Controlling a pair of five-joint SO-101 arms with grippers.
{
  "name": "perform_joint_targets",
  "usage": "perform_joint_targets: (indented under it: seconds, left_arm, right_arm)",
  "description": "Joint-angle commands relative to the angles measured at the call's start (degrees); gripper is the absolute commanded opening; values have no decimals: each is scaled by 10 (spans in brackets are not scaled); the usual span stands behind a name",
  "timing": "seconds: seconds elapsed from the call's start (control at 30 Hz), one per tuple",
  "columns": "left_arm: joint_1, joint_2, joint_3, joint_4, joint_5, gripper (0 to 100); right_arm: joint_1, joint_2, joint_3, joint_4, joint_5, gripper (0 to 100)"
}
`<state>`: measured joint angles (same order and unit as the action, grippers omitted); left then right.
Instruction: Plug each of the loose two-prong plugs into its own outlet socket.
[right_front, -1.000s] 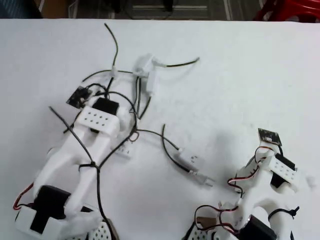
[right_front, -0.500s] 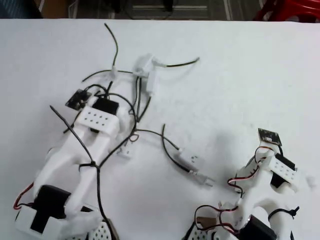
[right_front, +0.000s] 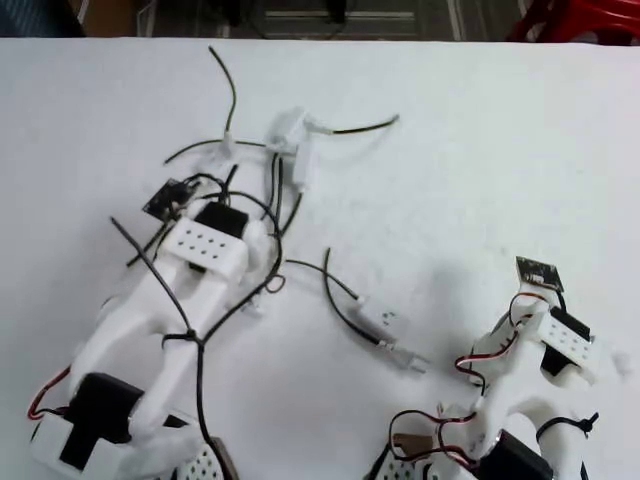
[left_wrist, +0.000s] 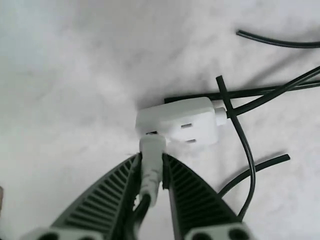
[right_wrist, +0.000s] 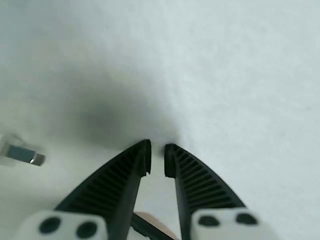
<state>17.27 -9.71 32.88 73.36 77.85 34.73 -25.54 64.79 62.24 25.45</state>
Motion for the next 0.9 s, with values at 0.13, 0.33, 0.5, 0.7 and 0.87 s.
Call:
perform_joint_targets:
  seconds: [0.13, 0.33, 0.5, 0.7, 0.87]
  left_arm:
    - [6, 0, 4, -12, 4, 28]
    - [9, 0, 22, -74, 4, 26]
    - [5, 0, 46, -122, 4, 27]
    - [8, 0, 48, -121, 4, 27]
    - [9, 0, 48, -121, 5, 26]
  right_arm:
    - [-3, 0, 2, -15, 1, 70]
    - [-3, 0, 2, -15, 1, 70]
    - [-3, 0, 2, -15, 1, 70]
    - [-3, 0, 2, -15, 1, 70]
    - [-3, 0, 2, -15, 1, 70]
